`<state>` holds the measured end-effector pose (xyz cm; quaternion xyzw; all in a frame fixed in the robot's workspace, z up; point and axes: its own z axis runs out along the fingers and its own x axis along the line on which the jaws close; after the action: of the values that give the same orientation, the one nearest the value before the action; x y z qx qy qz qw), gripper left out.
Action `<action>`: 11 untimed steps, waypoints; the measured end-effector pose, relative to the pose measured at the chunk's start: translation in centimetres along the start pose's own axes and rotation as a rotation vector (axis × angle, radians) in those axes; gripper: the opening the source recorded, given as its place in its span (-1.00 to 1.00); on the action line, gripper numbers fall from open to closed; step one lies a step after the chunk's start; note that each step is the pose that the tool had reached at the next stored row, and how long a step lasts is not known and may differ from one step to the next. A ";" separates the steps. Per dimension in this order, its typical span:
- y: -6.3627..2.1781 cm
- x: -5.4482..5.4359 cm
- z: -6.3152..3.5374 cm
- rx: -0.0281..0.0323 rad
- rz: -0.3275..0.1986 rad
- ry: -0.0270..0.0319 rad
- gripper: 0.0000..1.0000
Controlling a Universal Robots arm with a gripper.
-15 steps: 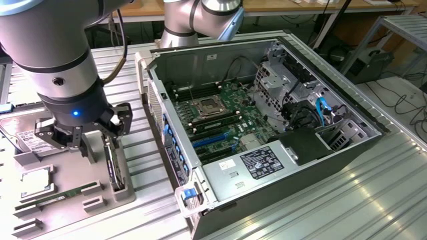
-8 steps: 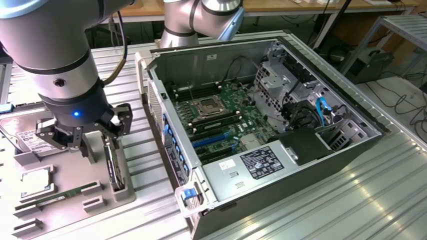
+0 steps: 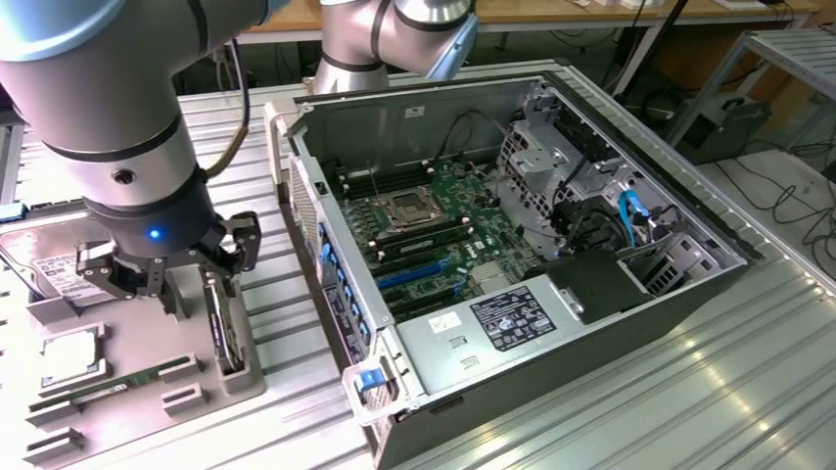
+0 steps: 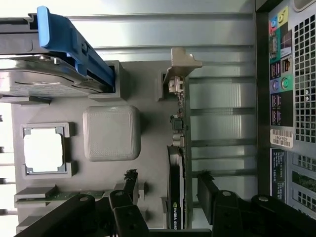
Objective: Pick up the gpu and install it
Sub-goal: 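Pick up the gpu and move the gpu toward the slot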
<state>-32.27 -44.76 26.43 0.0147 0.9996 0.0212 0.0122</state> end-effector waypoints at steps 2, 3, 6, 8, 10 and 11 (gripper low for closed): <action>-0.46 0.0 0.44 0.0002 0.000 0.0001 0.21; -0.58 0.0 0.55 0.0001 0.000 0.0001 0.21; -1.03 0.0 0.87 0.0000 0.000 0.0000 0.21; -1.06 0.0 1.09 -0.0001 0.000 -0.0001 0.21; -1.08 0.0 1.31 0.0000 0.000 0.0000 0.21; -1.09 0.0 1.40 0.0001 0.000 0.0000 0.21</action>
<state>-32.25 -45.78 24.98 0.0147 0.9996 0.0212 0.0122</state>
